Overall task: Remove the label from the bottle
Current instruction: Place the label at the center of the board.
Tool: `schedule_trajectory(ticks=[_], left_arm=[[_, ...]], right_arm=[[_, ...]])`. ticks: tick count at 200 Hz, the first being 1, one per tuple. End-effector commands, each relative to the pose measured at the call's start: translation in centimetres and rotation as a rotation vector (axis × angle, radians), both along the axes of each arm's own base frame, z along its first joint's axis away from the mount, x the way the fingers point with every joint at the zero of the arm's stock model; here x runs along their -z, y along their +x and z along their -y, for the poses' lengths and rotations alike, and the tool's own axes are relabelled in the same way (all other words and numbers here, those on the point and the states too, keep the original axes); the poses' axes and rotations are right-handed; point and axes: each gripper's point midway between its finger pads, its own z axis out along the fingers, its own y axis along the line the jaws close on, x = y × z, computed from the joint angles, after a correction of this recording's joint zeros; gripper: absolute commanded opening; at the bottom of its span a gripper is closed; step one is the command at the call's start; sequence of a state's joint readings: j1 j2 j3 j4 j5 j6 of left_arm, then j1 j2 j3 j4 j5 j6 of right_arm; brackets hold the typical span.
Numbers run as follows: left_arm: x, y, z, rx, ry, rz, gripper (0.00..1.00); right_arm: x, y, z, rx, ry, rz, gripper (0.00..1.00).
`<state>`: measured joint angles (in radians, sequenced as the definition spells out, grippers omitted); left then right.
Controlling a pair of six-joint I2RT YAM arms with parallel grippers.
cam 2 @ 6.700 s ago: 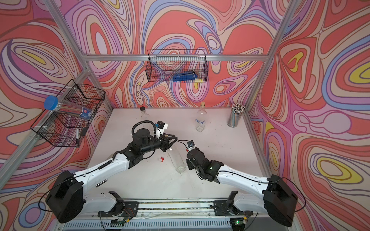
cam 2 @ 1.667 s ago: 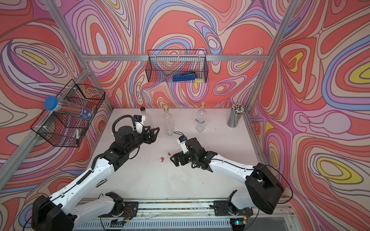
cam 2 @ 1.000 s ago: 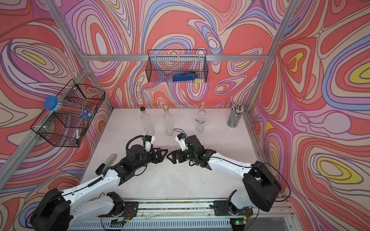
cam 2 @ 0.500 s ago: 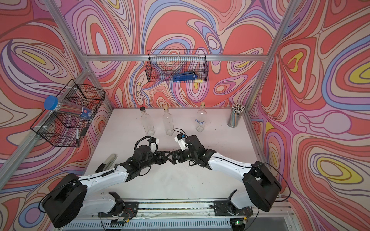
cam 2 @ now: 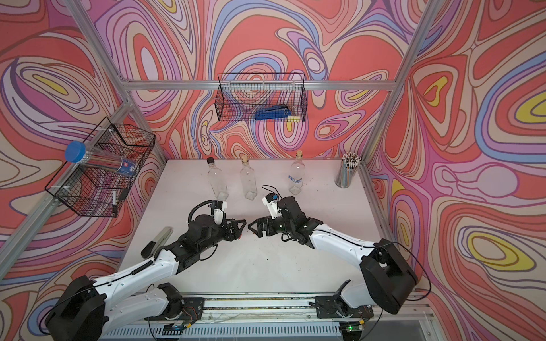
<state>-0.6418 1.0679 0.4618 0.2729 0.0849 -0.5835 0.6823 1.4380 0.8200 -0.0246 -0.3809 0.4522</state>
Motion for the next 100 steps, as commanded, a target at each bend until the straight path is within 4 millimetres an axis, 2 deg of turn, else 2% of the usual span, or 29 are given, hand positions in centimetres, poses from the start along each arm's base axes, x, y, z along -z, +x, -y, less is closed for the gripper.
schedule_trajectory(ticks=[1, 8, 19, 27, 34, 44, 52, 59, 66, 75, 100], left_arm=[[0.1, -0.4, 0.1, 0.019, 0.013, -0.007, 0.7], [0.1, -0.5, 0.3, 0.029, 0.005, -0.013, 0.7], [0.5, -0.6, 0.5, 0.041, 0.006, -0.031, 0.7], [0.9, -0.8, 0.6, 0.046, 0.011, -0.043, 0.7], [1.1, -0.9, 0.6, 0.047, 0.011, -0.047, 0.7], [1.4, -1.1, 0.5, 0.043, 0.006, -0.05, 0.7], [1.3, -1.1, 0.3, 0.037, 0.002, -0.046, 0.7], [1.3, -1.1, 0.3, 0.038, 0.002, -0.045, 0.7], [1.2, -1.2, 0.4, 0.042, 0.007, -0.047, 0.7], [1.2, -1.2, 0.4, 0.047, 0.015, -0.052, 0.7], [2.1, -1.2, 0.5, 0.047, 0.025, -0.07, 0.7]], right_arm=[[4.4, 1.9, 2.0, 0.084, -0.231, -0.054, 0.96], [4.0, 1.7, 1.5, 0.064, -0.212, -0.059, 0.96], [1.1, 1.4, 0.1, 0.032, -0.066, -0.007, 0.98], [0.0, 1.4, 0.2, 0.047, -0.004, 0.009, 0.98], [0.5, 2.0, 0.7, 0.078, -0.035, 0.0, 0.98], [3.2, 3.1, 2.1, 0.135, -0.187, -0.029, 0.98], [4.5, 3.0, 2.1, 0.113, -0.232, -0.059, 0.97], [4.0, 2.8, 1.5, 0.089, -0.191, -0.055, 0.98], [2.6, 2.6, 0.8, 0.081, -0.107, -0.033, 0.98], [1.7, 2.6, 0.7, 0.092, -0.048, -0.03, 0.98], [3.2, 3.3, 0.7, 0.113, -0.101, -0.065, 0.98]])
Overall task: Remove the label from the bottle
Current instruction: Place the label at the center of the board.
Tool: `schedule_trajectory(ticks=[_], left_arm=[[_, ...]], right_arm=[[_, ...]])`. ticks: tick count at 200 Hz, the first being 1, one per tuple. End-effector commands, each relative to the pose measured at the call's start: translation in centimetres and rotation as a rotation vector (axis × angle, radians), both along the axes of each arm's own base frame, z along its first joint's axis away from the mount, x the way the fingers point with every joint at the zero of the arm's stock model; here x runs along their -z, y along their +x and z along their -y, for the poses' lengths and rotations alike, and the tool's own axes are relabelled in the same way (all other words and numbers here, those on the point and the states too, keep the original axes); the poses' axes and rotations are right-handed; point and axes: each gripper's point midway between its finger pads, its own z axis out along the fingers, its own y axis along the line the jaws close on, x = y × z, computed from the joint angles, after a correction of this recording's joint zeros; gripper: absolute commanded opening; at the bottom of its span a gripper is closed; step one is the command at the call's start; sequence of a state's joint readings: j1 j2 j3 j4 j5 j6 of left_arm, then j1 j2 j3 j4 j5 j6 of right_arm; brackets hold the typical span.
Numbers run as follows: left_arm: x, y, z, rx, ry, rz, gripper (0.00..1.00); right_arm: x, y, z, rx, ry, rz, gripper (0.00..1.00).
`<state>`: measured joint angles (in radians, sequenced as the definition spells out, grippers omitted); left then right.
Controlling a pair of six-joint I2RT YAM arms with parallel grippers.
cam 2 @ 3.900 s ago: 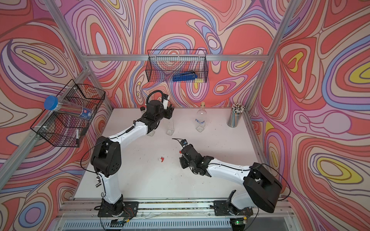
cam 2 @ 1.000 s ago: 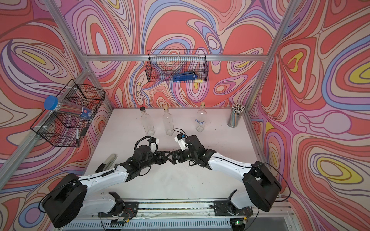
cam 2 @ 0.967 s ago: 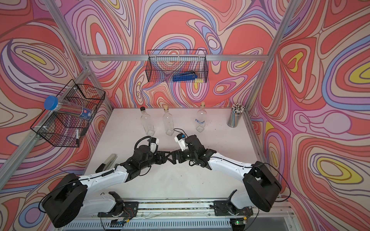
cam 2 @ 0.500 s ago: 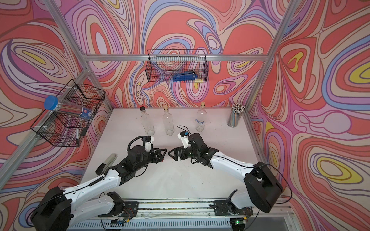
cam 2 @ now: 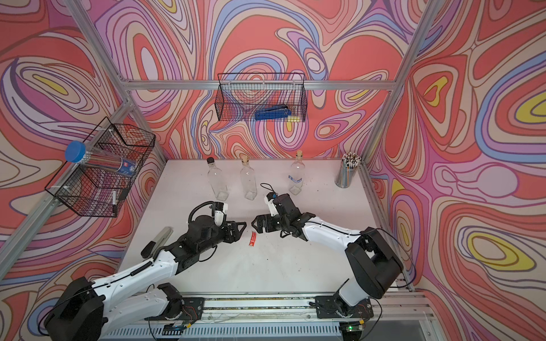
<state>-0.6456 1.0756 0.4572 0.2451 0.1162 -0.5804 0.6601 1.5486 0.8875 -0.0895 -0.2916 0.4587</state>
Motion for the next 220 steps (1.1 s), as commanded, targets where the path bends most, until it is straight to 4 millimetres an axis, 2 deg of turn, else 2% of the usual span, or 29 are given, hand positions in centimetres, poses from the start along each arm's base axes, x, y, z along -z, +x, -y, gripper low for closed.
schedule_trajectory(ticks=[1, 56, 87, 114, 116, 119, 157, 183, 220], left_arm=[[1.0, -0.5, 0.2, 0.014, 0.009, -0.032, 0.7], [-0.2, -0.2, -0.1, 0.006, 0.025, 0.006, 0.7], [-1.0, 0.2, 0.2, 0.007, 0.024, 0.025, 0.7], [-1.4, 0.5, 0.2, 0.013, 0.046, 0.049, 0.71], [-2.5, 0.9, 0.5, 0.013, 0.032, 0.071, 0.72], [-3.0, 1.1, 0.6, 0.014, 0.03, 0.082, 0.72], [-4.1, 2.1, 1.5, 0.027, 0.034, 0.11, 0.74], [-4.2, 2.3, 2.2, 0.05, 0.028, 0.107, 0.74], [-4.8, 2.0, 1.7, 0.035, 0.014, 0.142, 0.75]], right_arm=[[0.1, 0.8, -0.3, 0.019, 0.011, -0.009, 0.98], [-0.7, 0.8, 1.4, 0.044, -0.062, 0.052, 0.98], [-0.8, 0.4, 3.5, 0.079, -0.148, 0.078, 0.98], [-2.2, 0.1, 5.9, 0.12, -0.234, 0.126, 0.98], [-2.4, 0.2, 6.1, 0.125, -0.239, 0.133, 0.98], [-2.6, 0.1, 6.4, 0.134, -0.25, 0.141, 0.98], [-5.7, 0.8, 10.0, 0.235, -0.371, 0.263, 0.98], [-7.1, 2.0, 10.7, 0.279, -0.395, 0.309, 0.98], [-8.6, 3.2, 9.8, 0.307, -0.338, 0.349, 0.98]])
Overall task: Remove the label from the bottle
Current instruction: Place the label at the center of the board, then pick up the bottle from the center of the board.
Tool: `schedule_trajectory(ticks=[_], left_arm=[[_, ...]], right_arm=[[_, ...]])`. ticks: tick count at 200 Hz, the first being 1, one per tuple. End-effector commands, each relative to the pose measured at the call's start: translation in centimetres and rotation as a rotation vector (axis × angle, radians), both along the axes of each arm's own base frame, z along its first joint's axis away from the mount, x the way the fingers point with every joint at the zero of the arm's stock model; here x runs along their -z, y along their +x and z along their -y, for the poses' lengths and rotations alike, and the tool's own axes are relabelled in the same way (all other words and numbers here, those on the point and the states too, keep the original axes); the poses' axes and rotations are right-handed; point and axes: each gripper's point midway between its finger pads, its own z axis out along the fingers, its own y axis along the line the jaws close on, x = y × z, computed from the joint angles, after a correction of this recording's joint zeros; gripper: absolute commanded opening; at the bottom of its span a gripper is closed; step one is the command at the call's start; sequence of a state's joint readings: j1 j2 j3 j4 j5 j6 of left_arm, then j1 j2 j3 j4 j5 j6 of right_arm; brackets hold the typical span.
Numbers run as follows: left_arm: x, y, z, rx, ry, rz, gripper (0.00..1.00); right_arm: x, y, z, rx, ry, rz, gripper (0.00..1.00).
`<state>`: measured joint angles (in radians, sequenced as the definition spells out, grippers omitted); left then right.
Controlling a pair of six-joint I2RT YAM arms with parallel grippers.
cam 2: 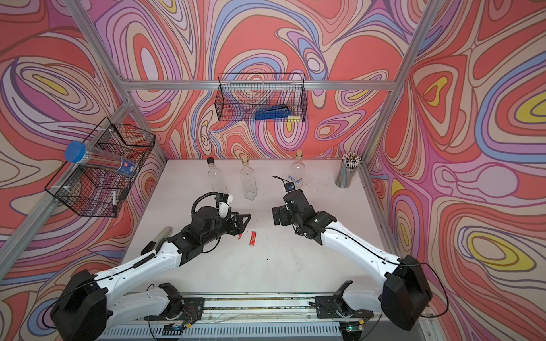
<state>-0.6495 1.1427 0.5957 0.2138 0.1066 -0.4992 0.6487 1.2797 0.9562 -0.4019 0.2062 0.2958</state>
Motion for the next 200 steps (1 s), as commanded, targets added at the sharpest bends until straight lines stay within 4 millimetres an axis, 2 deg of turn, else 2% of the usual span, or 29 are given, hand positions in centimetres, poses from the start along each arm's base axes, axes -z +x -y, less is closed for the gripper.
schedule_trajectory(ticks=[1, 58, 132, 200], left_arm=[[-1.5, -0.1, 0.1, 0.006, -0.02, 0.059, 0.75], [-1.9, -0.3, -1.9, -0.069, -0.004, 0.099, 0.75], [-2.4, -0.5, -2.2, -0.065, 0.004, 0.133, 0.75], [-2.8, -1.0, -2.8, -0.074, 0.006, 0.141, 0.75]], right_arm=[[-1.3, 1.1, 0.2, 0.03, 0.007, 0.054, 0.98], [-1.9, 1.8, -0.6, 0.025, 0.043, 0.09, 0.98], [-0.3, 2.1, -0.8, 0.028, 0.052, 0.084, 0.98], [-0.2, 3.3, -1.0, 0.045, 0.048, 0.091, 0.98]])
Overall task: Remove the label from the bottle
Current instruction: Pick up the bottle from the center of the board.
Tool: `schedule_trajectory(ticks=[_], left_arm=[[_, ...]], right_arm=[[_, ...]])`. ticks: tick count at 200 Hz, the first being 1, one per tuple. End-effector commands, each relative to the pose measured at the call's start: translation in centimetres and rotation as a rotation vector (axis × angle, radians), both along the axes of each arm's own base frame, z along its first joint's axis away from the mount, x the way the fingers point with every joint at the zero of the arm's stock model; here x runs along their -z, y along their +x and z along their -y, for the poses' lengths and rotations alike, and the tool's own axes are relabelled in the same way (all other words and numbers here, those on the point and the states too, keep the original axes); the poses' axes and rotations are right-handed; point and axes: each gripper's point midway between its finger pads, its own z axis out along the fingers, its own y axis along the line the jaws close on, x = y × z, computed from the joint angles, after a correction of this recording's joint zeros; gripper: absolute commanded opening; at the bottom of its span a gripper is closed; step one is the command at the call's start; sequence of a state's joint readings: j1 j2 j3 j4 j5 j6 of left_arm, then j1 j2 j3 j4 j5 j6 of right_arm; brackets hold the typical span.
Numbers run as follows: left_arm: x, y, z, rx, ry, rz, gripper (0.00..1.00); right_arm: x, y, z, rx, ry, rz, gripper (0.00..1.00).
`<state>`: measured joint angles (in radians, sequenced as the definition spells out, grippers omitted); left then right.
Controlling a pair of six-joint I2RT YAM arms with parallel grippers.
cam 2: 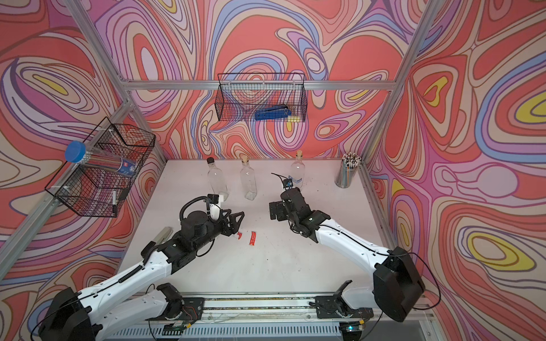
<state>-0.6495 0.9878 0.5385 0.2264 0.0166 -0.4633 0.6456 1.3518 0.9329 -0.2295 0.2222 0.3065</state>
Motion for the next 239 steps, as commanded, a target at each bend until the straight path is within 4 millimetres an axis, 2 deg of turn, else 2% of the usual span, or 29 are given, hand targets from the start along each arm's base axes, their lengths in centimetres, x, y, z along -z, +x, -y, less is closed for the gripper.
schedule_trajectory(ticks=[1, 63, 154, 222, 239], left_arm=[[0.1, -0.4, -0.4, -0.004, 0.022, 0.012, 0.75], [0.2, -0.8, -0.3, 0.014, 0.028, -0.004, 0.75], [0.3, -1.0, -0.1, 0.023, 0.01, -0.015, 0.75], [0.2, -1.1, -0.3, 0.019, 0.017, -0.012, 0.75], [0.1, -1.0, -0.1, 0.026, 0.007, -0.012, 0.75]], right_arm=[[-0.7, 1.0, 0.3, 0.024, 0.003, 0.028, 0.98], [-1.9, 2.7, 1.1, 0.048, -0.007, 0.037, 0.98], [-5.6, 8.6, 3.3, 0.12, -0.004, 0.078, 0.98], [-8.1, 11.8, 7.1, 0.219, -0.004, 0.117, 0.98], [-9.1, 12.7, 7.5, 0.207, 0.017, 0.13, 0.98]])
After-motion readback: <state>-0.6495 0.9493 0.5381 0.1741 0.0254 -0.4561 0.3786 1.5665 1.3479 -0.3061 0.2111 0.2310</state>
